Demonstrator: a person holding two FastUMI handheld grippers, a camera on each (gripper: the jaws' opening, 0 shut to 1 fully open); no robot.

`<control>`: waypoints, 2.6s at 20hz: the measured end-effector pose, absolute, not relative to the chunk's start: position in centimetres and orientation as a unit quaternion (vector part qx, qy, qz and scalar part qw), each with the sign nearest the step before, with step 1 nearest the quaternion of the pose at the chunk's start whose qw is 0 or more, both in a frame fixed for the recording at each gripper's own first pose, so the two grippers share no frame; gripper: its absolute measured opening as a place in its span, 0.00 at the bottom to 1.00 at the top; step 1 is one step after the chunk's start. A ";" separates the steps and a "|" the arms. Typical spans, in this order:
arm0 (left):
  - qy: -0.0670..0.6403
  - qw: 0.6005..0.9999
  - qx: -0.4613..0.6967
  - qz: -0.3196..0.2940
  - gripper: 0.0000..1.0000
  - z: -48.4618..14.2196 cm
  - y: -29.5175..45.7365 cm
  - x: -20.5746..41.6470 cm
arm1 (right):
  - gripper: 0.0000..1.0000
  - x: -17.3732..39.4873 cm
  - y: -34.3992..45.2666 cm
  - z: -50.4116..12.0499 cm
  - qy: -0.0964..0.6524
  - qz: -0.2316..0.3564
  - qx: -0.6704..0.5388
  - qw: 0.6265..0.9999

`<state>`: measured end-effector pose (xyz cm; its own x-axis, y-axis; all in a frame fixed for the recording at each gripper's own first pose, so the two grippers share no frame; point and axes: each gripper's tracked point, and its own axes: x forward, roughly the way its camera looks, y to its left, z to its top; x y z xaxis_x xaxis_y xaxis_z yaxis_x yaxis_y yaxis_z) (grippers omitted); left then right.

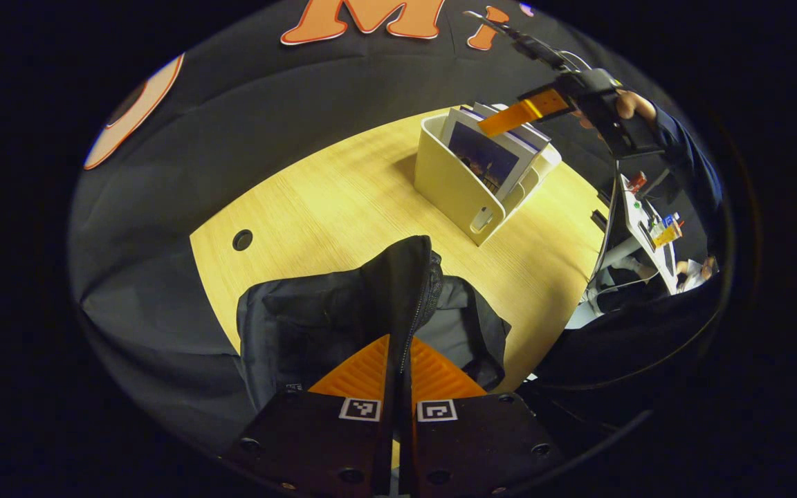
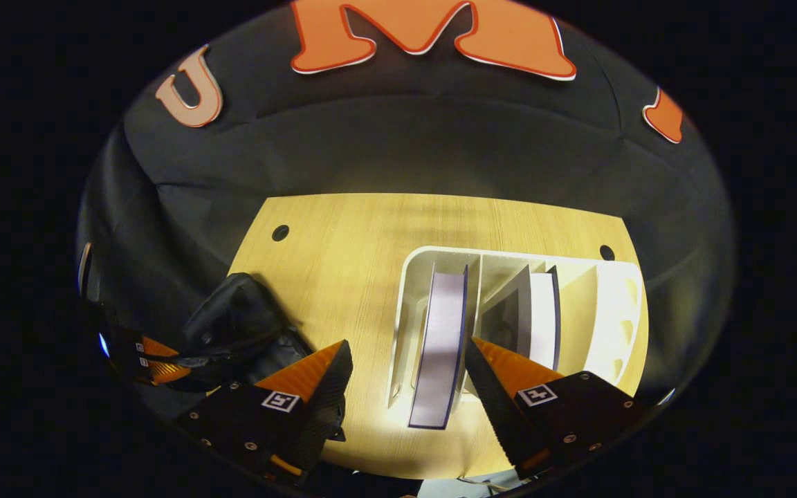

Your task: Open the schoolbag, grab two books from the bookshelf and put them into the schoolbag.

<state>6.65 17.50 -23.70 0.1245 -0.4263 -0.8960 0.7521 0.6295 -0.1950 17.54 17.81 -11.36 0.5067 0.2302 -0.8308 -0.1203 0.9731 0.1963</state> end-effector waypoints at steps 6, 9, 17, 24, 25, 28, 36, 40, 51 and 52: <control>0.529 0.724 0.171 -0.409 0.05 -24.2 17.9 7.7 | 0.84 18.7 17.5 -15.0 0.545 0.078 0.039 0.834; 0.534 0.720 0.164 -0.413 0.05 -24.5 17.9 7.5 | 0.64 18.7 17.2 -16.3 0.567 0.064 0.030 0.820; 0.534 0.716 0.160 -0.421 0.05 -24.7 17.6 7.7 | 0.37 16.6 17.0 -16.3 0.590 0.047 0.033 0.806; 0.532 0.710 0.169 -0.430 0.05 -25.8 17.2 6.6 | 0.36 11.4 16.4 -13.7 0.573 0.059 0.035 0.817; 0.533 0.708 0.169 -0.432 0.05 -25.9 17.1 6.3 | 0.37 10.4 16.1 -13.7 0.574 0.058 0.035 0.816; 0.535 0.705 0.169 -0.434 0.05 -26.4 17.0 5.9 | 0.36 7.6 15.8 -13.5 0.570 0.059 0.046 0.818; 0.538 0.696 0.190 -0.437 0.05 -27.5 16.4 5.7 | 0.35 1.0 15.3 -13.5 0.555 0.070 0.080 0.825; 0.541 0.691 0.194 -0.439 0.05 -27.9 15.8 5.1 | 0.35 -1.8 15.2 -14.0 0.557 0.072 0.088 0.823; 0.539 0.691 0.204 -0.437 0.05 -27.6 15.6 4.9 | 0.33 -5.7 18.1 -12.6 0.510 0.117 0.241 0.817; 0.538 0.692 0.206 -0.436 0.05 -27.5 15.7 4.8 | 0.33 -5.7 18.8 -12.7 0.503 0.124 0.259 0.815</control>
<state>4.82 15.67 -27.46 0.0414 -0.3812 -0.9236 0.8240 0.5358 -0.1842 -5.70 18.82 -12.68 0.4627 0.4630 -0.7560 0.0591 0.8348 0.5474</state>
